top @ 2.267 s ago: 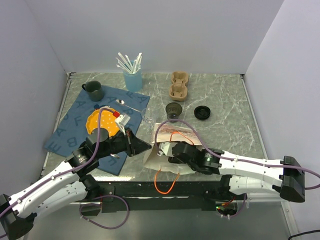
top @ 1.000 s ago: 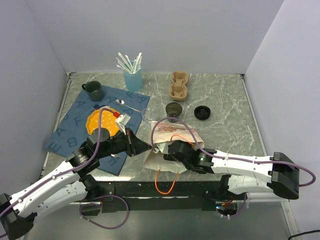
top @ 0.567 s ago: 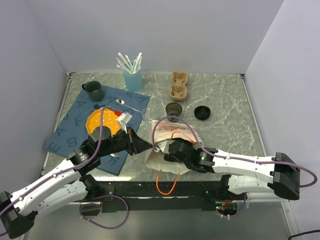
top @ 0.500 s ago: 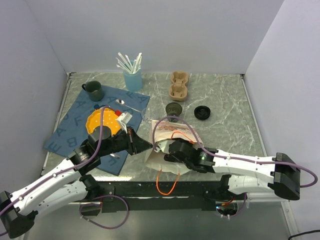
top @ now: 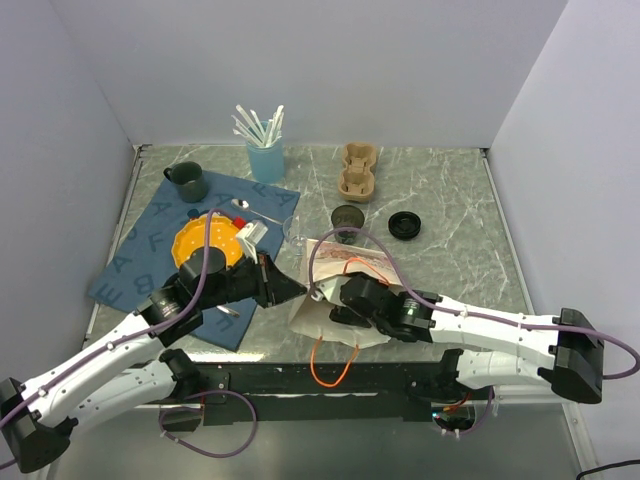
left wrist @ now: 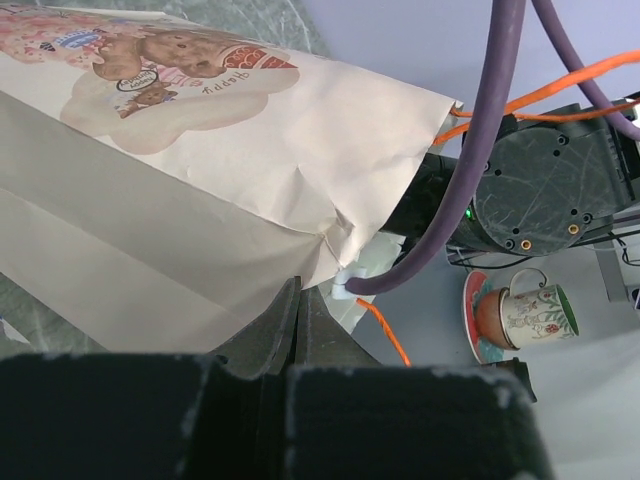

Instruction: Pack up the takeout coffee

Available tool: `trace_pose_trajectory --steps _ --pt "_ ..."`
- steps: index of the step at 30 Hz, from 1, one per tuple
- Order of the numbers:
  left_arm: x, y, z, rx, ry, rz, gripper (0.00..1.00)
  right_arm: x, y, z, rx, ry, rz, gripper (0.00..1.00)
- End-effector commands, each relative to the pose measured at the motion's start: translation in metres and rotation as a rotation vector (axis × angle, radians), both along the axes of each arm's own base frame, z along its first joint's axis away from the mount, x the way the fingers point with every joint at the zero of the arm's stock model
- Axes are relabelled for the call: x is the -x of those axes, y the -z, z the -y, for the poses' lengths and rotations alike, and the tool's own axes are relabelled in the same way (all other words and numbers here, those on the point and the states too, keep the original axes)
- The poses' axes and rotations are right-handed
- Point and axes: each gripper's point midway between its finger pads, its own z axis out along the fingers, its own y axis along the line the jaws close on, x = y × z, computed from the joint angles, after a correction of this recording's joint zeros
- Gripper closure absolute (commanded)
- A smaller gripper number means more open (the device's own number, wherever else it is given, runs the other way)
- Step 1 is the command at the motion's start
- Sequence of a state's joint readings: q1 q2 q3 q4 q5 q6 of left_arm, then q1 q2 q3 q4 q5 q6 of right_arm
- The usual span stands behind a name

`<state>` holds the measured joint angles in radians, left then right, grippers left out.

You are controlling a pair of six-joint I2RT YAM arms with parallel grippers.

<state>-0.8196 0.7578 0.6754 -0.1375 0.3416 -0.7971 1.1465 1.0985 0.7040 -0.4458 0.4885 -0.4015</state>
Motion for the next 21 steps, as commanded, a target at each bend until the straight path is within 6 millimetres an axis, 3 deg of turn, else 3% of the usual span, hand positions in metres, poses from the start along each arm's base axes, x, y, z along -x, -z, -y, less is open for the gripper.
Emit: trace_pose_trajectory --steps 1,8,10,21 --pt "-0.001 -0.024 0.003 0.025 0.010 0.051 0.99 -0.003 -0.023 -0.004 -0.083 0.043 -0.008 0.09" --pt "-0.001 -0.026 0.005 0.025 0.019 0.048 0.99 -0.006 -0.029 -0.001 -0.100 0.072 -0.019 0.08" --pt "-0.001 -0.026 0.005 0.024 0.022 0.044 0.99 -0.006 -0.031 0.000 -0.098 0.077 -0.022 0.00" --pt "-0.002 -0.027 0.007 0.021 0.028 0.048 0.99 -0.014 -0.044 0.002 -0.130 0.118 -0.024 0.00"
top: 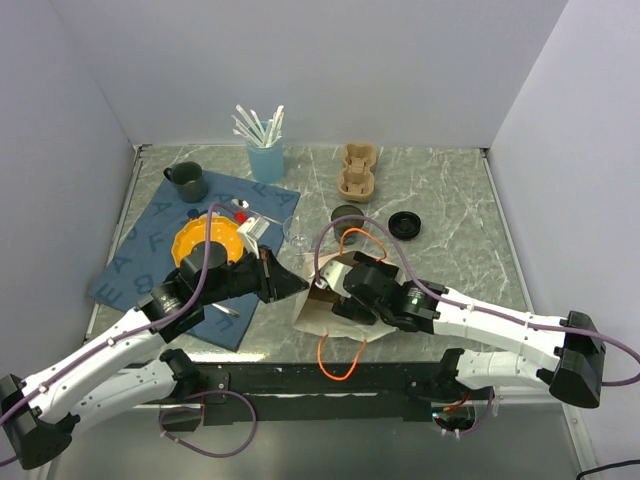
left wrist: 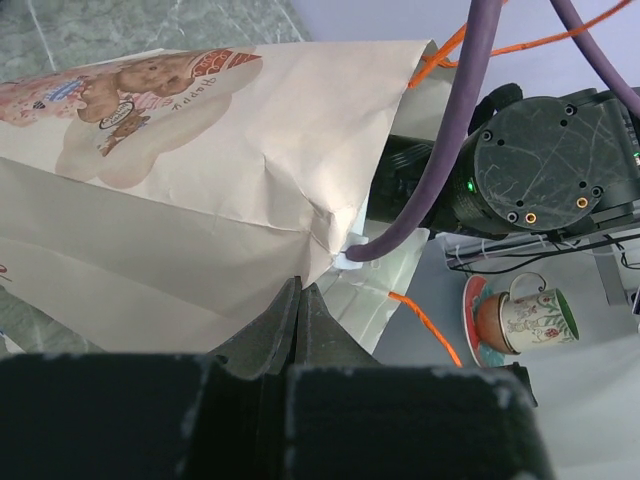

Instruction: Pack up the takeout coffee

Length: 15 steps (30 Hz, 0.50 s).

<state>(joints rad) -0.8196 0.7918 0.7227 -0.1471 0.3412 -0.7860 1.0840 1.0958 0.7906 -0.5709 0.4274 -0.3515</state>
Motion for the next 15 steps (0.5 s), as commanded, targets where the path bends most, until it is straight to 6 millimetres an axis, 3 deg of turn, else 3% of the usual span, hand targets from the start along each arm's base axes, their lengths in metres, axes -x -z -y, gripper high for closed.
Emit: trace_pose_trajectory --steps 1,9,15 --pt "0.003 -0.016 0.003 0.021 0.029 0.032 0.99 -0.014 -0.034 -0.007 -0.110 0.069 0.054 0.00" --pt "0.002 -0.017 0.005 0.021 0.025 0.009 0.99 -0.015 -0.046 -0.011 -0.133 0.055 0.049 0.02" --pt "0.000 -0.025 0.005 0.018 0.016 0.008 0.99 -0.007 -0.043 -0.010 -0.130 0.030 0.003 0.02"
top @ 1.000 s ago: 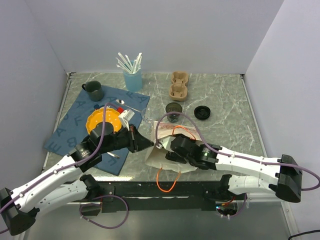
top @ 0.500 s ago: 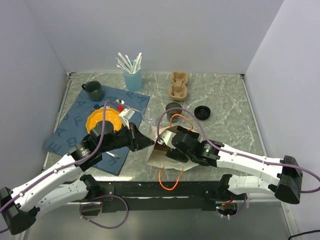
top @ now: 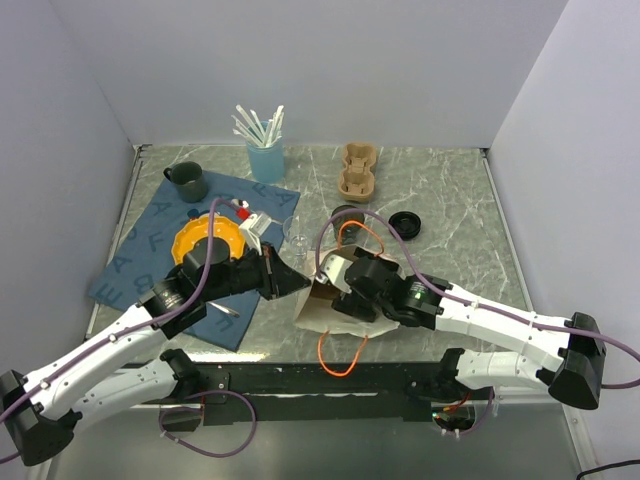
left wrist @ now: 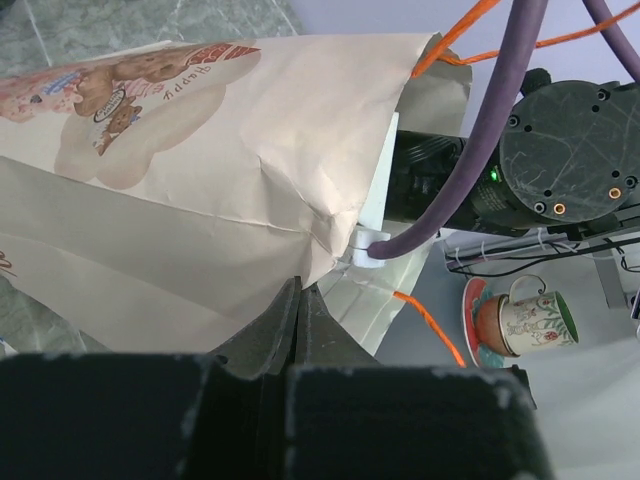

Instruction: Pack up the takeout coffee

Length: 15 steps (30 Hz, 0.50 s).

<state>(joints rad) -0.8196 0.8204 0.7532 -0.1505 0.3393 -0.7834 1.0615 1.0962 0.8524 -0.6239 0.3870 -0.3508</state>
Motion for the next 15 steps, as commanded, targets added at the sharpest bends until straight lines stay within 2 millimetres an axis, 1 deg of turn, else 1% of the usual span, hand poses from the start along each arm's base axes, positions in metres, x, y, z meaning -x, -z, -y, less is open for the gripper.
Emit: trace_pose_trajectory --steps 1,2,3,5,6,9,15 --pt "0.002 -0.020 0.002 0.016 0.015 0.005 0.99 -0.005 -0.029 -0.008 -0.109 0.029 0.018 0.03" --pt "0.002 -0.019 0.002 0.008 0.009 0.000 0.99 -0.002 -0.028 -0.010 -0.113 0.016 0.003 0.04" --pt "0.000 -0.023 0.002 0.010 0.003 0.006 0.99 0.000 -0.027 -0.011 -0.114 0.006 -0.005 0.09" --pt "-0.002 -0.023 0.002 -0.004 -0.007 -0.001 0.99 0.004 -0.026 -0.012 -0.114 -0.009 -0.026 0.12" --pt "-0.003 -0.030 0.002 0.004 -0.008 0.009 0.99 0.004 -0.025 -0.011 -0.115 -0.009 -0.028 0.12" --pt "-0.006 -0.035 0.002 -0.009 -0.025 -0.004 0.99 0.008 -0.027 -0.013 -0.131 -0.029 -0.039 0.13" --pt "-0.013 -0.036 0.004 -0.038 -0.051 -0.042 0.99 0.013 -0.028 -0.015 -0.132 -0.057 -0.062 0.15"
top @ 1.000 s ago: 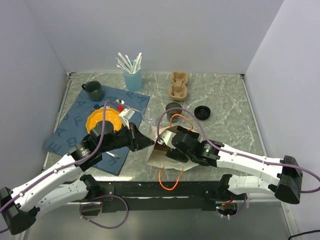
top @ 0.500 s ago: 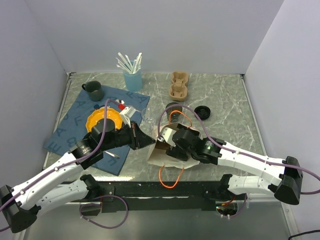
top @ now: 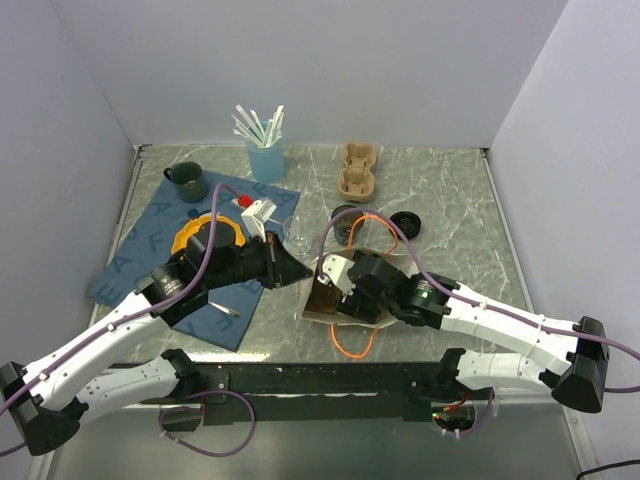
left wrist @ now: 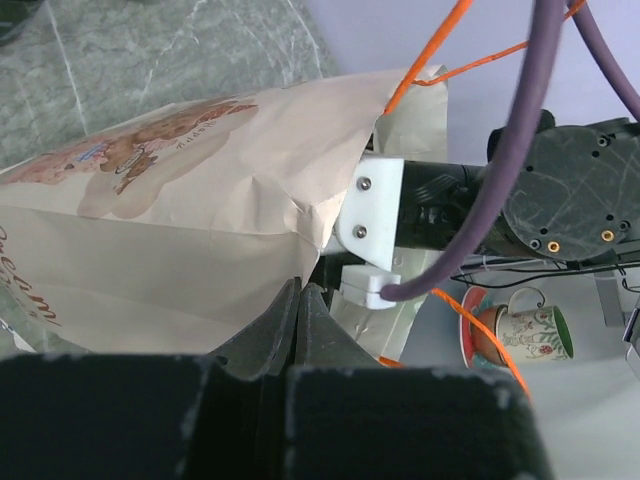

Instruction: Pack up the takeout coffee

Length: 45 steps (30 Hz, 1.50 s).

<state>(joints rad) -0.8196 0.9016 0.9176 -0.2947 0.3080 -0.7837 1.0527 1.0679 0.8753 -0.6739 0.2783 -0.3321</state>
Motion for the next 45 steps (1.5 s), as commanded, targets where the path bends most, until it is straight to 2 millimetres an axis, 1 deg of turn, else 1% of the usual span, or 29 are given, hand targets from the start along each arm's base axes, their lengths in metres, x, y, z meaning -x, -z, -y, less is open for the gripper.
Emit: trace_pose_trajectory --steps 1,3,5,6,8,9,11,12,14,17,18,21,28,30,32,33,34,35,36,38,40,41,43,44,45 --pt "-0.004 -0.012 0.000 -0.002 -0.032 -0.016 0.99 -0.001 -0.026 -0.010 -0.083 -0.012 0.015 0.15" --pt "-0.006 -0.015 -0.002 -0.007 -0.048 -0.022 0.99 -0.001 -0.029 -0.010 -0.090 -0.015 0.018 0.16" --pt "-0.009 -0.012 -0.003 -0.024 -0.065 -0.034 0.99 -0.002 -0.032 -0.011 -0.092 -0.019 0.023 0.16" --pt "-0.010 -0.016 -0.003 -0.019 -0.069 -0.031 0.99 -0.002 -0.034 -0.011 -0.094 -0.020 0.022 0.17" --pt "-0.012 -0.014 -0.004 -0.036 -0.087 -0.042 0.99 -0.001 -0.036 -0.012 -0.095 -0.030 0.018 0.17" --pt "-0.013 -0.018 -0.004 -0.031 -0.091 -0.040 0.99 -0.001 -0.038 -0.013 -0.096 -0.035 0.017 0.17" --pt "-0.014 -0.016 -0.004 -0.046 -0.095 -0.054 0.99 0.003 -0.039 -0.014 -0.101 -0.053 0.006 0.17" --pt "-0.014 -0.021 -0.003 -0.041 -0.096 -0.054 0.99 0.004 -0.041 -0.016 -0.111 -0.062 0.004 0.18" --pt "-0.016 -0.021 -0.002 -0.052 -0.099 -0.064 0.99 0.006 -0.043 -0.017 -0.115 -0.077 -0.003 0.20" --pt "-0.020 -0.022 -0.002 -0.067 -0.114 -0.073 0.99 0.007 -0.050 -0.019 -0.125 -0.086 0.000 0.21" --pt "-0.021 -0.024 -0.003 -0.071 -0.122 -0.071 0.99 0.006 -0.056 -0.020 -0.137 -0.083 0.007 0.21" --pt "-0.025 -0.023 -0.004 -0.089 -0.138 -0.077 0.97 0.005 -0.065 -0.023 -0.157 -0.089 0.015 0.21" --pt "-0.033 -0.012 -0.005 -0.116 -0.172 -0.103 0.95 0.005 -0.070 -0.029 -0.162 -0.087 -0.007 0.21" --pt "-0.037 -0.013 -0.006 -0.125 -0.182 -0.094 0.94 0.003 -0.076 -0.028 -0.164 -0.072 -0.007 0.21" --pt "-0.042 -0.015 -0.008 -0.134 -0.198 -0.085 0.91 0.003 -0.080 -0.028 -0.171 -0.063 -0.009 0.21" --pt "-0.044 -0.018 -0.008 -0.137 -0.201 -0.074 0.90 0.001 -0.086 -0.028 -0.181 -0.059 -0.003 0.21" --pt "-0.047 -0.020 -0.009 -0.139 -0.209 -0.066 0.85 0.002 -0.089 -0.028 -0.186 -0.055 -0.004 0.22" --pt "-0.050 -0.025 -0.010 -0.146 -0.218 -0.051 0.83 0.001 -0.096 -0.029 -0.205 -0.053 0.005 0.22" --pt "-0.053 -0.024 -0.010 -0.155 -0.224 -0.048 0.79 -0.001 -0.099 -0.027 -0.212 -0.043 0.008 0.23" --pt "-0.059 -0.030 -0.014 -0.166 -0.243 -0.033 0.73 0.000 -0.107 -0.028 -0.240 -0.041 0.008 0.24" --pt "-0.064 -0.032 -0.015 -0.172 -0.256 -0.029 0.66 0.002 -0.113 -0.029 -0.261 -0.042 -0.002 0.24" --pt "-0.066 -0.038 -0.015 -0.166 -0.261 -0.019 0.63 0.002 -0.126 -0.031 -0.290 -0.041 0.006 0.24" --pt "-0.070 -0.042 -0.016 -0.164 -0.273 -0.010 0.58 0.001 -0.138 -0.034 -0.325 -0.029 0.001 0.24" --pt "-0.072 -0.050 -0.017 -0.155 -0.284 0.003 0.56 -0.001 -0.151 -0.035 -0.348 -0.022 0.018 0.24" --pt "-0.077 -0.050 -0.021 -0.169 -0.313 0.001 0.50 -0.001 -0.156 -0.035 -0.358 -0.010 0.019 0.25"
